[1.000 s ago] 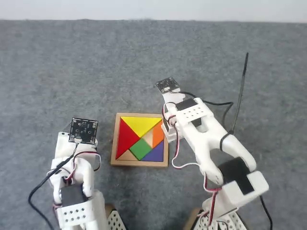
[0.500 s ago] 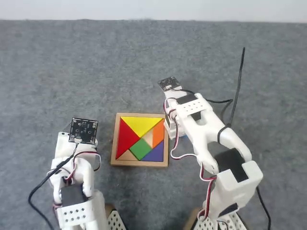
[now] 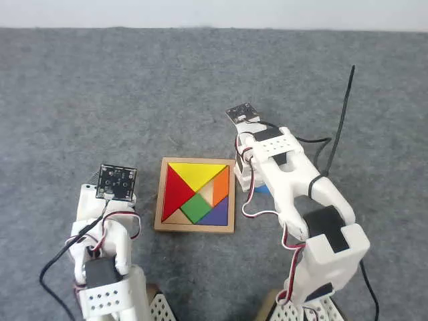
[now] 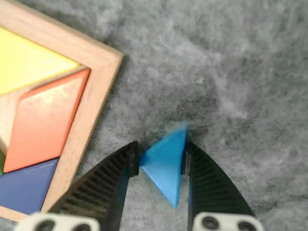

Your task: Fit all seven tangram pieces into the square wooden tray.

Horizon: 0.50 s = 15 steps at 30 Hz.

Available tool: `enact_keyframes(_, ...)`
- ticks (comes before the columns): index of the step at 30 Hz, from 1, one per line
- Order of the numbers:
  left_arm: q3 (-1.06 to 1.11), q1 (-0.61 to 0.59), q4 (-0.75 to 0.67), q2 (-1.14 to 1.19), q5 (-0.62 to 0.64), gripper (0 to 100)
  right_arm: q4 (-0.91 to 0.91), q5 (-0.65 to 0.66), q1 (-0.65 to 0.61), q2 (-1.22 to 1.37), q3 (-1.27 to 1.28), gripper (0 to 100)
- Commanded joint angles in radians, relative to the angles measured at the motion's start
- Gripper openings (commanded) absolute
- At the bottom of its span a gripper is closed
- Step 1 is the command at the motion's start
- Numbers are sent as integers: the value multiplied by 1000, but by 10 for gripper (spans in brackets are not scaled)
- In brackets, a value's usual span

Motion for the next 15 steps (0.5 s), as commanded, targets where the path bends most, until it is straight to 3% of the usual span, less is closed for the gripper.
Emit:
enact_keyframes(1,-15,0,5,-18,-9,15,16,11,19,-12,-35,118)
enact_keyframes(15,-15,0,5,-18,-9,15,51,5,39,-133,-29,117)
